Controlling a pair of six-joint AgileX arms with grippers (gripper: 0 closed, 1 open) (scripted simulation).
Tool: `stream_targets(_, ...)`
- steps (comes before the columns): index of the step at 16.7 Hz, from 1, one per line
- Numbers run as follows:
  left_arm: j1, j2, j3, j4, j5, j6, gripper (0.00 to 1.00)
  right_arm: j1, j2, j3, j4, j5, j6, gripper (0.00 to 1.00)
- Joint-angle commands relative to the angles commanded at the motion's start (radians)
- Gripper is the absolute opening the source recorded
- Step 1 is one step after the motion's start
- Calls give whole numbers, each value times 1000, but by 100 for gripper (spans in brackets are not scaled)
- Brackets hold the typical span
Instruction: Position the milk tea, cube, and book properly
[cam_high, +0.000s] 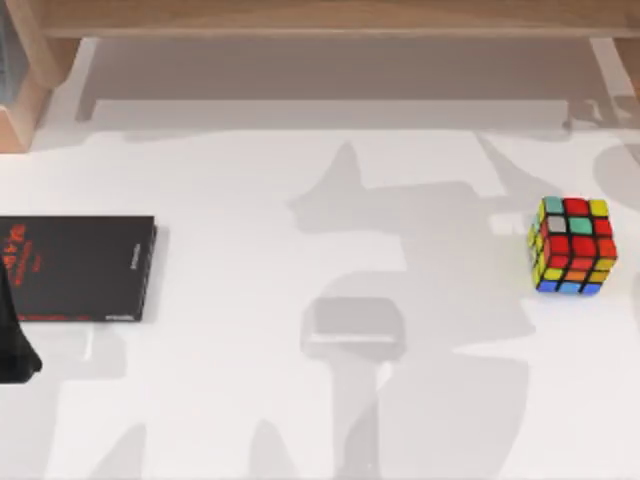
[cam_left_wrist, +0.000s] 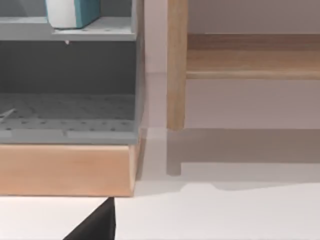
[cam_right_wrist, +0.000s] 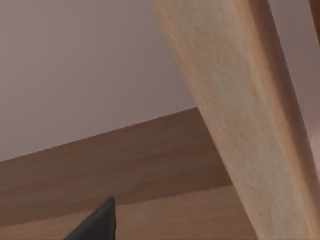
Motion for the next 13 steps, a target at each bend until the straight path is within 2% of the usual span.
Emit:
stream_targets(6,0,0,0,0,0,0,100,169,34,290,-638,88,83,100)
stream_targets(13,0,0,0,0,0,0,100,327,214,544,-1333,274,6,100)
